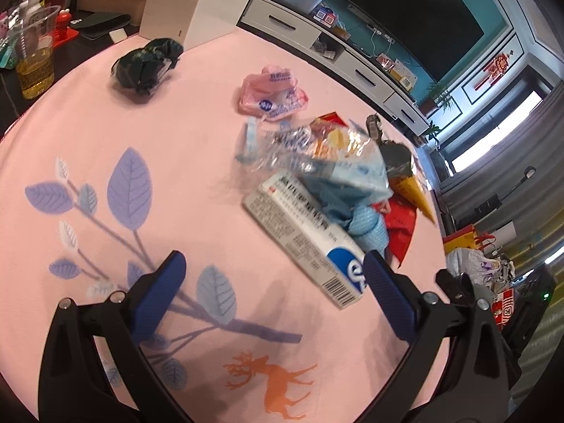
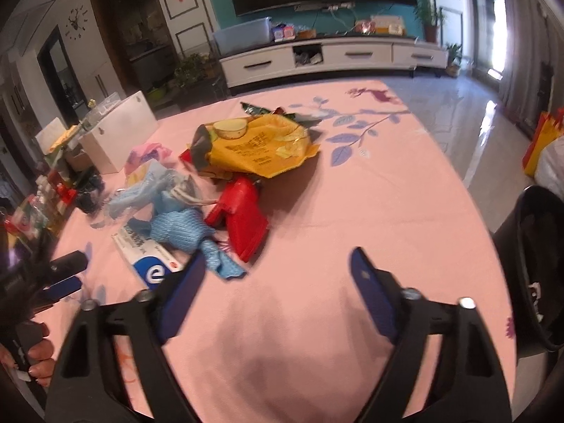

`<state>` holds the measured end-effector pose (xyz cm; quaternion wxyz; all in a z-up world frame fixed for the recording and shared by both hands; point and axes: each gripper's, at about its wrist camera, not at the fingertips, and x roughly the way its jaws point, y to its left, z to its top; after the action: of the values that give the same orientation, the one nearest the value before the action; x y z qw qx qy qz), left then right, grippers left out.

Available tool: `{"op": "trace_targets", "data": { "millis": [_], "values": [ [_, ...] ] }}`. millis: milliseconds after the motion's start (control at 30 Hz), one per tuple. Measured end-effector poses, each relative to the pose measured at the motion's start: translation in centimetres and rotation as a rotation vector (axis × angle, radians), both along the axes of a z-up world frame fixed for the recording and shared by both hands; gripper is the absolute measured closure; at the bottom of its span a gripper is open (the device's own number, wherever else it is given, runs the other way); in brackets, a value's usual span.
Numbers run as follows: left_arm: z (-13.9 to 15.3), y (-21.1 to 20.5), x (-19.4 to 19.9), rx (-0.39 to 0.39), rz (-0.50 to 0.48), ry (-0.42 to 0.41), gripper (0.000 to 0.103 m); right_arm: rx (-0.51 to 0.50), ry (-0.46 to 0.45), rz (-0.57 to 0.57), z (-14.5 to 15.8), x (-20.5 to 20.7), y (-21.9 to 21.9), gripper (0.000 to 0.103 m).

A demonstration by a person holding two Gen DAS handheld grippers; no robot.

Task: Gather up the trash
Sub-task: 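Grasp the clear zip bag with the left tool while the right tool grasps the red snack packet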

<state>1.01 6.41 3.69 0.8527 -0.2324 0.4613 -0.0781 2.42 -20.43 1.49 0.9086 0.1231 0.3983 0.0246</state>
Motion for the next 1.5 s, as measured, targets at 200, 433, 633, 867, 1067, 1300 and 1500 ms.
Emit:
{"op": "trace_targets", "data": {
  "millis": [200, 433, 633, 867, 1067, 1300, 1500],
  "values": [
    [2.6, 0.1, 4.9, 0.011, -0.035, -0.02, 0.003, 0.046, 0.052, 0.047, 0.8, 3.7, 0.8, 0.038],
    [1.0, -0.5, 10.3, -0.007, -0.159, -0.023, 0.003, 0.109, 0.126, 0.063, -1.1, 8.6, 2.0, 0.038],
    [-0.6, -1.6, 12.1, -0.069, -0.254, -0.01, 0.003, 0.113, 0.157, 0.052, -2.9, 9.6, 2.5, 0.038],
    [-2.7, -3.0, 12.3, -0.1, -0.285, 0.028, 0.003, 0.089, 0.161, 0.046, -3.7, 9.6, 2.7, 0.038],
    [-3.2, -5.3, 11.5, -0.036, -0.329, -0.003, 0.005, 0.057, 0.159, 0.046, -3.8, 9.4, 2.7, 0.067],
    [-3.3, -5.9, 10.7, -0.023, -0.303, -0.017, 0.057, 0.064, 0.15, 0.05, -3.2, 8.9, 2.5, 0.072],
    [-2.1, -5.6, 9.3, -0.036, -0.274, -0.038, 0.07, 0.088, 0.133, 0.034, -2.0, 7.5, 1.4, 0.074]
  ]
}}
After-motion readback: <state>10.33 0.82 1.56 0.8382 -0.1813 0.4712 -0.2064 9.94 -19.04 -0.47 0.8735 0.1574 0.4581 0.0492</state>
